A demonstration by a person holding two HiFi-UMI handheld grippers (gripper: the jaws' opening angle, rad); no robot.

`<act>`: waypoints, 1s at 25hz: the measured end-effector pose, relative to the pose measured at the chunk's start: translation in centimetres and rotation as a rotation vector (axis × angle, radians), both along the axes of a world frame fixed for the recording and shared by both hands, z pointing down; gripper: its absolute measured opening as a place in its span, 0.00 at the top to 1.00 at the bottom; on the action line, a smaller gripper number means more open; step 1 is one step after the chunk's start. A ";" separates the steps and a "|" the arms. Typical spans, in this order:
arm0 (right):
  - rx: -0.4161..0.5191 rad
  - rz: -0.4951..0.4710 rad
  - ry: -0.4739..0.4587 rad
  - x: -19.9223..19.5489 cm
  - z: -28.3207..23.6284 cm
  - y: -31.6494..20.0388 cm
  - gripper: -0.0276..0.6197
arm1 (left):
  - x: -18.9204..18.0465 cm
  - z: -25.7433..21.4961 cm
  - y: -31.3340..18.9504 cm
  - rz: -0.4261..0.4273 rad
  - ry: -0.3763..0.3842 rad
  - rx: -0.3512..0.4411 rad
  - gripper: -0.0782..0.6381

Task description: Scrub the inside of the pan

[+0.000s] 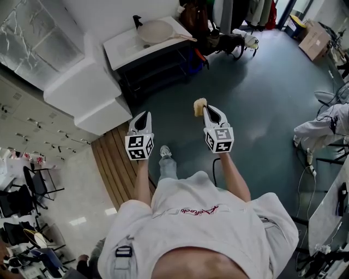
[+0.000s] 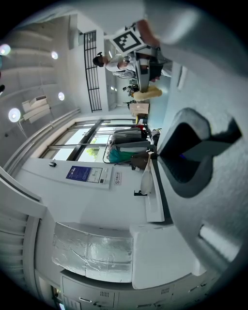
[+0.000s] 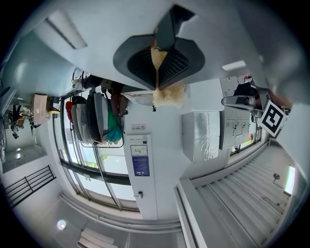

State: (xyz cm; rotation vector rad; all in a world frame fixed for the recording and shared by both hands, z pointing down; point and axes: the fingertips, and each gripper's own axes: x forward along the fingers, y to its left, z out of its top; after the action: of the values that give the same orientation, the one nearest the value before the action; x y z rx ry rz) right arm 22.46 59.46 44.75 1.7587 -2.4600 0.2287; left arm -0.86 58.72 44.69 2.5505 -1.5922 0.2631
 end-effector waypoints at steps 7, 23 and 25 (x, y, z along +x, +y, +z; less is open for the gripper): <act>0.003 0.028 0.009 -1.0 0.2 -4.9 0.92 | -1.4 0.4 -5.5 0.025 0.004 0.003 0.89; -0.008 0.052 0.046 -4.7 -1.7 -19.4 0.92 | -4.1 -1.3 -21.1 0.069 0.037 0.005 0.89; -0.009 0.055 0.049 -5.3 -1.9 -21.1 0.92 | -4.7 -1.5 -22.9 0.070 0.039 0.005 0.89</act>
State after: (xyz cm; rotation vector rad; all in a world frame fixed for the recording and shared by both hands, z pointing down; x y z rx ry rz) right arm 17.19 38.39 42.90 1.8076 -2.3755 0.1991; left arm -5.58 35.83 43.18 2.6018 -1.4938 0.2155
